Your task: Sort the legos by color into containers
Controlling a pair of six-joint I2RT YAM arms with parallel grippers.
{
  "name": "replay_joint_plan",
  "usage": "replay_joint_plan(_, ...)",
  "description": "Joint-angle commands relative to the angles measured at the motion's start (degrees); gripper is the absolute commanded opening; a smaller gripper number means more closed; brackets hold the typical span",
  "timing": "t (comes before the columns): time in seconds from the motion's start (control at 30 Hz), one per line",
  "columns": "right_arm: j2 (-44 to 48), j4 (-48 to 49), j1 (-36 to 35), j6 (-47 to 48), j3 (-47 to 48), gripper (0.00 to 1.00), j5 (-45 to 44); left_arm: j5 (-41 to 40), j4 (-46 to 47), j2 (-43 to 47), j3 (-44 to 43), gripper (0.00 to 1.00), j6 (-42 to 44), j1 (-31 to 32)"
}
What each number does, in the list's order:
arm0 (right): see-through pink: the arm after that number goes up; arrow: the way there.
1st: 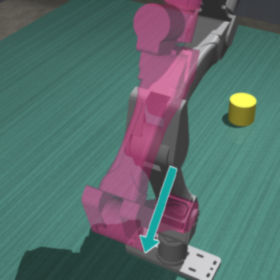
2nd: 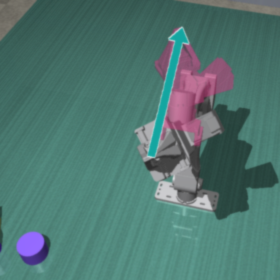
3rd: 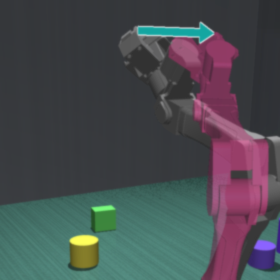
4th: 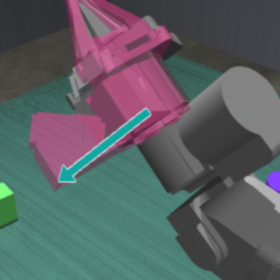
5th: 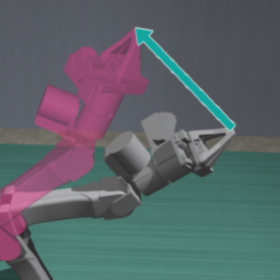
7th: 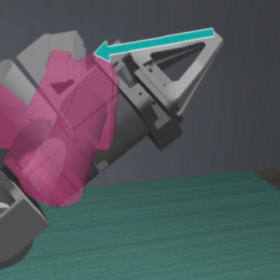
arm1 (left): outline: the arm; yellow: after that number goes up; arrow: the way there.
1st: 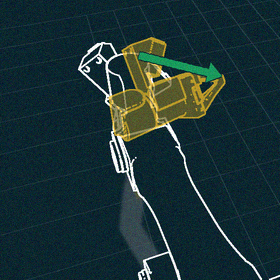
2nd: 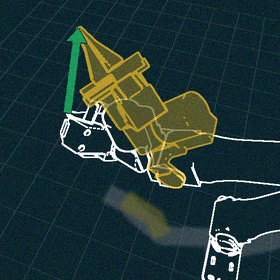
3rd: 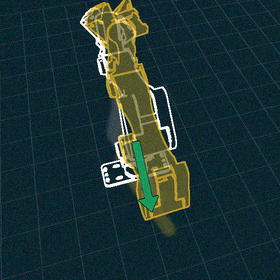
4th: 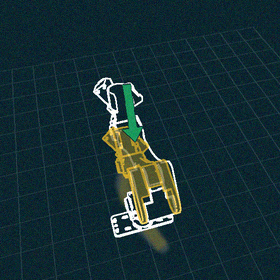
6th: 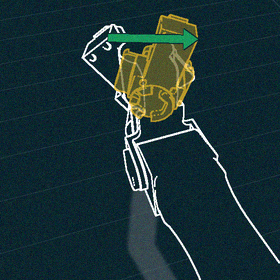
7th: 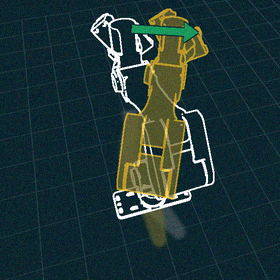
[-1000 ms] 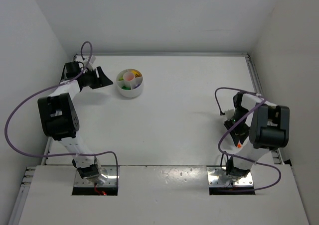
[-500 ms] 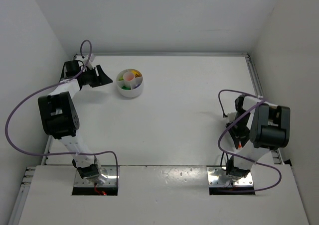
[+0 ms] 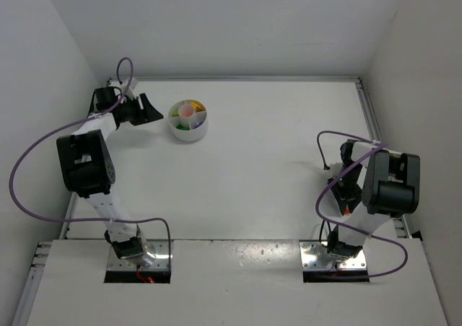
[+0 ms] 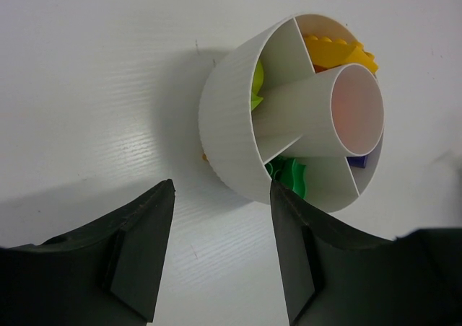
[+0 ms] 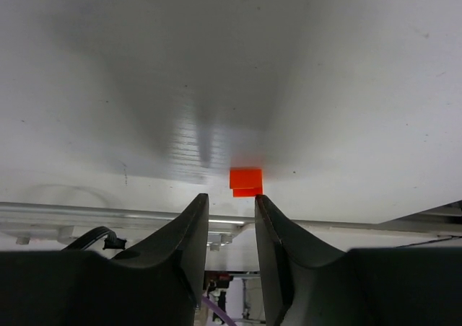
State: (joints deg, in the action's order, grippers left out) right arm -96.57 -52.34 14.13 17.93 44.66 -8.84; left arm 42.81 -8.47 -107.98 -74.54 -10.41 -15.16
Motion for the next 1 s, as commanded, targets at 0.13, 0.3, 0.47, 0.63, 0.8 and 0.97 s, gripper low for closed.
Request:
replay_joint_plan(0.13,0.2,2.9,0.3,-0.1,-1.4,0.31,-0.8,1.0,2.8,-1.5,-2.6,0.61,-0.9,-0.8)
replay_joint_plan(0.3,0.2,4.5,0.3,-0.1,-2.5,0.3,-2.1,1.0,2.8,-1.5,-2.6,0.61,-0.9,-0.8)
replay_joint_plan(0.47,0.2,6.2,0.3,-0.1,-3.0,0.3,-4.0,1.0,2.8,-2.1,-2.6,0.61,-0.9,-0.8)
replay_joint_plan(0.63,0.7,7.2,0.3,-0.6,-3.5,0.3,-5.7,0.4,3.4,-2.1,-2.6,0.61,-0.9,-0.8)
replay_joint_plan(0.8,0.7,7.2,0.3,-0.6,-4.1,0.18,-5.1,0.4,3.4,-2.1,-2.1,0.61,-1.5,-0.8)
replay_joint_plan(0.97,1.7,7.2,0.3,-0.1,-4.1,0.12,-4.5,0.4,3.4,-2.1,-2.1,0.61,-1.5,-0.8)
